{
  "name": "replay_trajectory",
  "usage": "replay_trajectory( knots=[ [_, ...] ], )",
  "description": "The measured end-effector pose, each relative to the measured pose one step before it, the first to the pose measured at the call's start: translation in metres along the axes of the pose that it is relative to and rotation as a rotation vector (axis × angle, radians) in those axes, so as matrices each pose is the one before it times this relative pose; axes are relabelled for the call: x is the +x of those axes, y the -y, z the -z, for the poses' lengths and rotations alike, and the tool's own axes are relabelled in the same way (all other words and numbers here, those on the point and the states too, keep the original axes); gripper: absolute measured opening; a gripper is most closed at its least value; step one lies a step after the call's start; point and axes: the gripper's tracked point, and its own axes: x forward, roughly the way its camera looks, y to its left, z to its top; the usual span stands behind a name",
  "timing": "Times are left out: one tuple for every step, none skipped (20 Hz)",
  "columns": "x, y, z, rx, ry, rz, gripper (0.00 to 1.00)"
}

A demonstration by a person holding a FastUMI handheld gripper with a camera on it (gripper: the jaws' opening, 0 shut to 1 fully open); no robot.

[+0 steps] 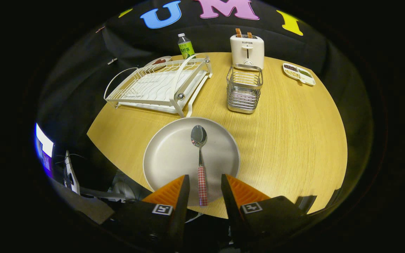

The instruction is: Take the plate from the dish rack, then take the spoon from the basket and place it into the plate.

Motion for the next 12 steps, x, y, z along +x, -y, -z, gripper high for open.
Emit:
replay_trajectory(
  knots=[
    [0.00028,0.00090,0.00039,-0.00295,-0.00132,0.00515,0.66],
    [0.00030,0.00061,0.00078,-0.00313,-0.00185,0.00318,0.85],
    [-0.00071,0.00004,0.00046,-0.00314,0.00322,0.00302,0.91],
    [-0.00065,-0.00095,-0.00038,0.00039,0.00373,-0.00199,0.94],
    [-0.00160,-0.00039,-0.00089,0.00263,0.00460,-0.00035,0.94],
    [-0.00013,0.00057,-0.00111,0.00119,0.00600,0.00084,0.96],
    [-0.00205,-0.00039,-0.00215,0.00095,0.00652,0.00069,0.98],
    [-0.00231,0.00019,-0.00200,0.00129,0.00524,0.00105,0.98],
    [-0.00352,-0.00034,-0.00419,0.00156,0.00953,-0.00043,0.98],
    [-0.00349,-0.00016,-0.00517,0.00109,0.01404,0.00133,0.98],
    [-0.00521,-0.00008,-0.00712,-0.00162,0.01835,0.00160,0.98],
    [-0.00565,0.00061,-0.00831,-0.00528,0.02170,0.00650,0.98]
  ],
)
